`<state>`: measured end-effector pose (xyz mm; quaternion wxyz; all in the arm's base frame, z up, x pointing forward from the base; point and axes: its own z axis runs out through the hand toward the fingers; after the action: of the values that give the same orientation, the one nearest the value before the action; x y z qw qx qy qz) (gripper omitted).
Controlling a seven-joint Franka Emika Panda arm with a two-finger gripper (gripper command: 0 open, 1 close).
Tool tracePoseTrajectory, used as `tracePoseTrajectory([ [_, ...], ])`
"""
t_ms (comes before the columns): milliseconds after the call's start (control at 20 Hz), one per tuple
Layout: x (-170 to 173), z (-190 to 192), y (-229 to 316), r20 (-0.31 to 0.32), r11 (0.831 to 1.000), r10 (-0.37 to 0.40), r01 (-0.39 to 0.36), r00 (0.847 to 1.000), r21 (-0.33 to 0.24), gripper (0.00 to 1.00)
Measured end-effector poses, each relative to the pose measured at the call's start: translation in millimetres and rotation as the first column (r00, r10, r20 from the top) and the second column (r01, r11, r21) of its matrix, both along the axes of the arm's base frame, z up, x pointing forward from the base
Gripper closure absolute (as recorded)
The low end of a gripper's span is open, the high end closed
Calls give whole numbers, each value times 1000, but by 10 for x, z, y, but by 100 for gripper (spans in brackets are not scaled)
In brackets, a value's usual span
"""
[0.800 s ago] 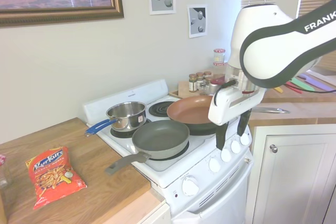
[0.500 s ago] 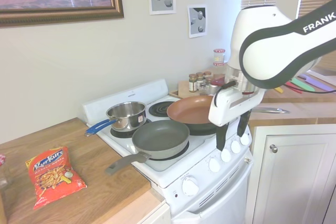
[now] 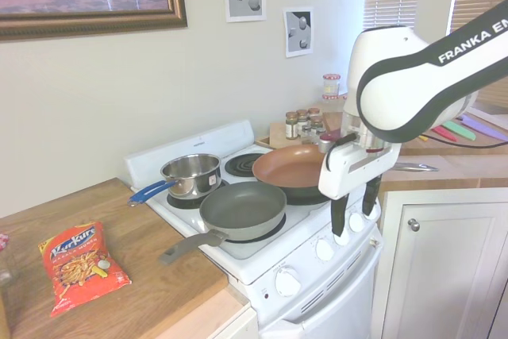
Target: Turn on the stove on the bottom left
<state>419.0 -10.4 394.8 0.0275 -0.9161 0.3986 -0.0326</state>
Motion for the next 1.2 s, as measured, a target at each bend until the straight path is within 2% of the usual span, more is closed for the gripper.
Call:
tracePoseTrajectory([
  [400,209,-358,-57,-41,1000,-10,10,999,5,0],
  [450,227,-389,-83,-44,1000,-15,15,999,7,100],
  [1200,351,-423,-283,-31,1000,7,-7,999,6,100],
])
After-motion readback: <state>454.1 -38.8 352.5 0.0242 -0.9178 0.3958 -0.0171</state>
